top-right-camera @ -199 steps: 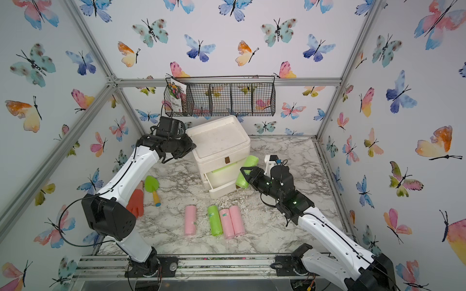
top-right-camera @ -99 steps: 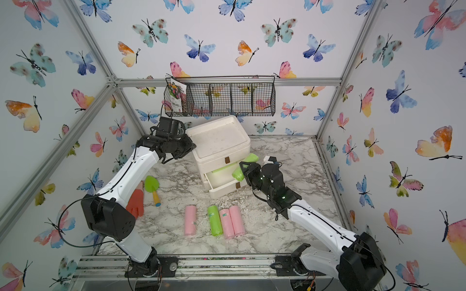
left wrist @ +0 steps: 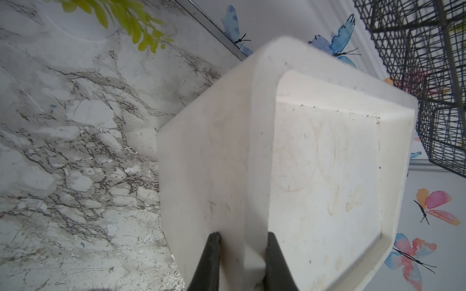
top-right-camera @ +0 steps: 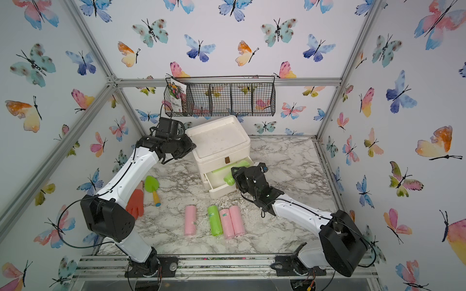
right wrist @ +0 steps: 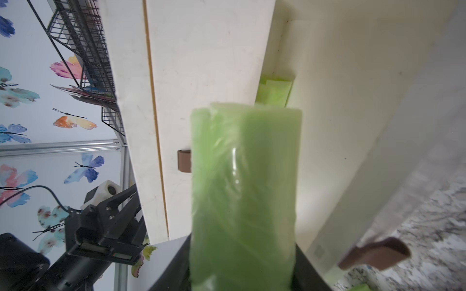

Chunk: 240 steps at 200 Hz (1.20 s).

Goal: Sort the rolls of trash bags by color and place them into the drawer
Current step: Place the roll of trash bags in the drawer, then pick up the roll of trash bags from the center of the board.

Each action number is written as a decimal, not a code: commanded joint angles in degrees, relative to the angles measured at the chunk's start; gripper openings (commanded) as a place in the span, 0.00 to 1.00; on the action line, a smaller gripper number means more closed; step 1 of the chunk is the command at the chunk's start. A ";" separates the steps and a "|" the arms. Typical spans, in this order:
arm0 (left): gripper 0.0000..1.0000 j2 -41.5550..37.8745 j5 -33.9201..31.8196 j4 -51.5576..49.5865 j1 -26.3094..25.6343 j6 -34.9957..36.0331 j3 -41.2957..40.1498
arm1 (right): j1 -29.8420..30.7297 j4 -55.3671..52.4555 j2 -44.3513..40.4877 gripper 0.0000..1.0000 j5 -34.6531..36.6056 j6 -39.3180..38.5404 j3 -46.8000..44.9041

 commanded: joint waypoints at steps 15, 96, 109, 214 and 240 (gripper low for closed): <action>0.05 -0.25 5.96 9.97 0.49 -4.84 0.02 | 0.32 1.89 1.63 0.61 2.02 0.62 4.56; 0.05 -0.36 5.43 9.95 0.50 -5.02 -0.51 | 0.71 -1.40 3.26 0.72 -0.06 -0.21 6.09; 0.05 -0.28 5.38 10.01 0.56 -5.02 -0.66 | 1.37 -2.08 2.30 0.72 0.61 -3.08 5.95; 0.05 0.40 5.56 10.49 0.77 -5.57 -0.39 | 21.45 -30.36 2.48 0.71 7.23 -34.07 12.14; 0.05 0.01 5.00 9.53 0.77 -5.20 0.18 | 24.44 -31.97 6.54 0.72 7.56 -34.85 12.14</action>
